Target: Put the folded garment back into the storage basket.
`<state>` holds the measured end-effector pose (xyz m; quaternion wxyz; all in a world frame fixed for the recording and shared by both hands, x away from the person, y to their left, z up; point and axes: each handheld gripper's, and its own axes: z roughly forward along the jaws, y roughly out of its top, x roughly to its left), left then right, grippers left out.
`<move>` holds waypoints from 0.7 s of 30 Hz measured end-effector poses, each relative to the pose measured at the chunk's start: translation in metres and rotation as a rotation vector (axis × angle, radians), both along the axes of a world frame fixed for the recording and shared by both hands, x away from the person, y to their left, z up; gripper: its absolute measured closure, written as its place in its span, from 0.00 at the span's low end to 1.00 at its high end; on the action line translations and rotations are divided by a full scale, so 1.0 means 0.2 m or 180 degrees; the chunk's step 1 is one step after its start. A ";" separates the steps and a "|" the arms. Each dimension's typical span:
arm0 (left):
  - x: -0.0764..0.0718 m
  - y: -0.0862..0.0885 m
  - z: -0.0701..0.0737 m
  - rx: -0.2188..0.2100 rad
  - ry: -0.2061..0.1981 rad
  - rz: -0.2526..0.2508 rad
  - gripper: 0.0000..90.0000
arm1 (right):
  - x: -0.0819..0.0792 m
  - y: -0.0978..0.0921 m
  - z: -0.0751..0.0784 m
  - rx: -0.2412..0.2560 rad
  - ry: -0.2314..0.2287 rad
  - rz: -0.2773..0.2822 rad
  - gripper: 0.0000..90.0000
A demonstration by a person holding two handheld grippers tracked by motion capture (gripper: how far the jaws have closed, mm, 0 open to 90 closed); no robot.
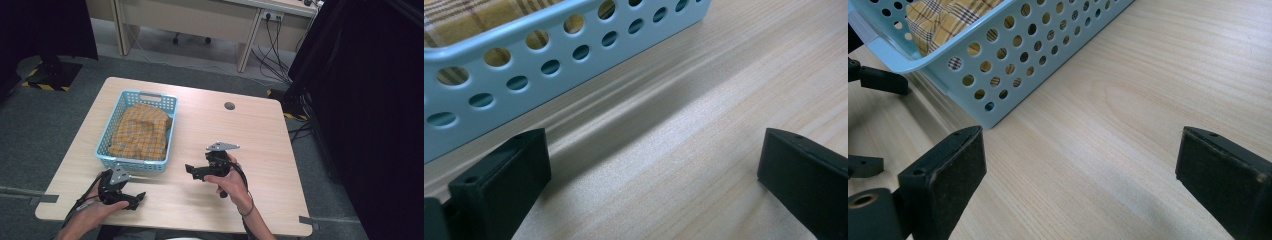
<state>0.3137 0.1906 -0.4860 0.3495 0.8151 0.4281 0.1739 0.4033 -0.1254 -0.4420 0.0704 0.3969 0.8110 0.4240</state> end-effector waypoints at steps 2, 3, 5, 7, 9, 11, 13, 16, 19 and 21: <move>0.00 0.00 0.00 0.0000 0.0000 0.0001 0.00 | 0.00 -0.01 -0.01 -0.0017 0.0012 -0.0011 0.07; 0.00 0.00 0.00 -0.0001 0.0000 0.0001 0.00 | 0.00 -0.01 -0.01 -0.0025 0.0011 -0.0002 0.07; 0.00 0.00 0.00 -0.0001 0.0000 0.0001 0.00 | 0.00 -0.01 -0.02 -0.0025 0.0014 -0.0008 0.07; 0.00 0.00 0.00 0.0000 0.0001 0.0000 0.00 | -0.01 -0.02 -0.02 -0.0035 0.0017 -0.0017 0.07; 0.00 0.00 0.00 -0.0001 0.0000 0.0001 0.00 | -0.01 -0.02 -0.02 -0.0044 0.0022 -0.0012 0.07; 0.00 0.00 0.00 0.0000 0.0000 0.0000 0.00 | -0.01 -0.03 -0.02 -0.0040 0.0019 -0.0009 0.07; 0.00 0.00 0.00 -0.0001 0.0000 0.0000 0.00 | -0.02 -0.03 -0.02 -0.0045 0.0021 -0.0016 0.07; 0.00 0.00 0.00 0.0000 0.0000 0.0000 0.00 | -0.02 -0.04 -0.02 -0.0037 0.0022 -0.0017 0.07; 0.00 0.00 0.00 -0.0001 0.0000 0.0001 0.00 | -0.02 -0.05 -0.03 -0.0048 0.0026 -0.0025 0.07; 0.00 0.00 0.00 0.0000 0.0000 0.0000 0.00 | -0.03 -0.06 -0.03 -0.0048 0.0022 -0.0020 0.07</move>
